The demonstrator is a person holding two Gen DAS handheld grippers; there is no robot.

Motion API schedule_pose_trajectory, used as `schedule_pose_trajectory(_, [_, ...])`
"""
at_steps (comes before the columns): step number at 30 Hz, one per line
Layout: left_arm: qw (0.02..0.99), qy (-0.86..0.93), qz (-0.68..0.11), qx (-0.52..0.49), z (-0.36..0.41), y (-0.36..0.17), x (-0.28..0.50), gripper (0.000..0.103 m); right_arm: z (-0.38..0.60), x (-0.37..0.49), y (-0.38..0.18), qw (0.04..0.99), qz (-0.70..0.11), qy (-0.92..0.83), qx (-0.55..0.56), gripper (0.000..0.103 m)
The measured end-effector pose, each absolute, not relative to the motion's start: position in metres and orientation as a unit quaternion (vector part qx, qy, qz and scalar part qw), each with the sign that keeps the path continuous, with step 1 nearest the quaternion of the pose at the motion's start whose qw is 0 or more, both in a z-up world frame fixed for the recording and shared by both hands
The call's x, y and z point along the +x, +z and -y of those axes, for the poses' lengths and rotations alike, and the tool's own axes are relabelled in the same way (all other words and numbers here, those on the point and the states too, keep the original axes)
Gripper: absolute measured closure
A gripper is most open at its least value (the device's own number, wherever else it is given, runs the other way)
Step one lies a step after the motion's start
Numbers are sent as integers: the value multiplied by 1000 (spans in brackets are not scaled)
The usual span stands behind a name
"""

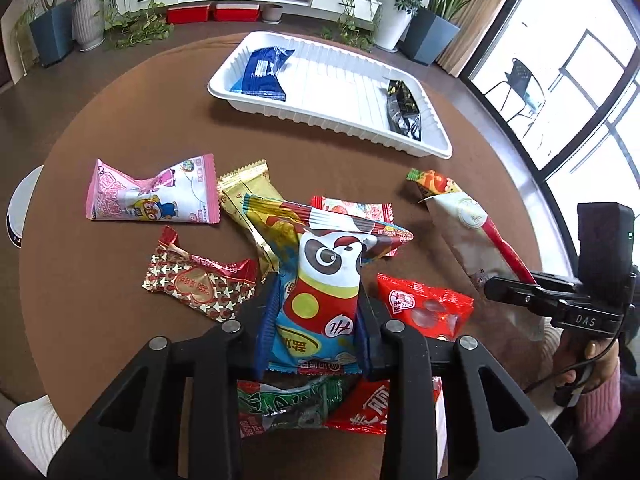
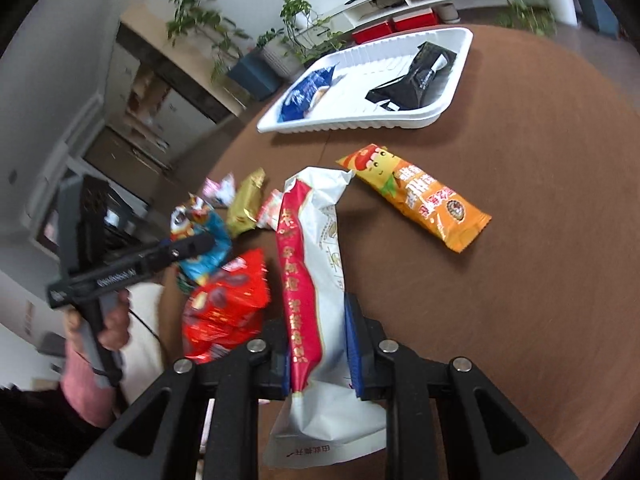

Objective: Organize snacks
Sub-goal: 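Grasp the blue panda packet with left tool while right tool grasps white-red bar, then place panda packet and white-red bar into the white tray, open both tools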

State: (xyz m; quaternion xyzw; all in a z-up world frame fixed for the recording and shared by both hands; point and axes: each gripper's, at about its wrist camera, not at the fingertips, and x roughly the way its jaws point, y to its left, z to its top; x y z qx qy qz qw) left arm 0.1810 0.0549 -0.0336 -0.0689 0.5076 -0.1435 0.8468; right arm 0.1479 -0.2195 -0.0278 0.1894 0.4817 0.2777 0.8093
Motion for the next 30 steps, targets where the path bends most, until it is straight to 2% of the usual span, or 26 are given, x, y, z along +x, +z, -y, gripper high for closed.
schedule_pose_trajectory(11, [851,-161,-491,-93,-61,-10,179,74,231,148,-23,779,-452,310,305,81])
schedule_pose_trajectory(30, [857,-171,-481,-76,-40,22,233,74,243,216,-8,787,-406,269,378,81])
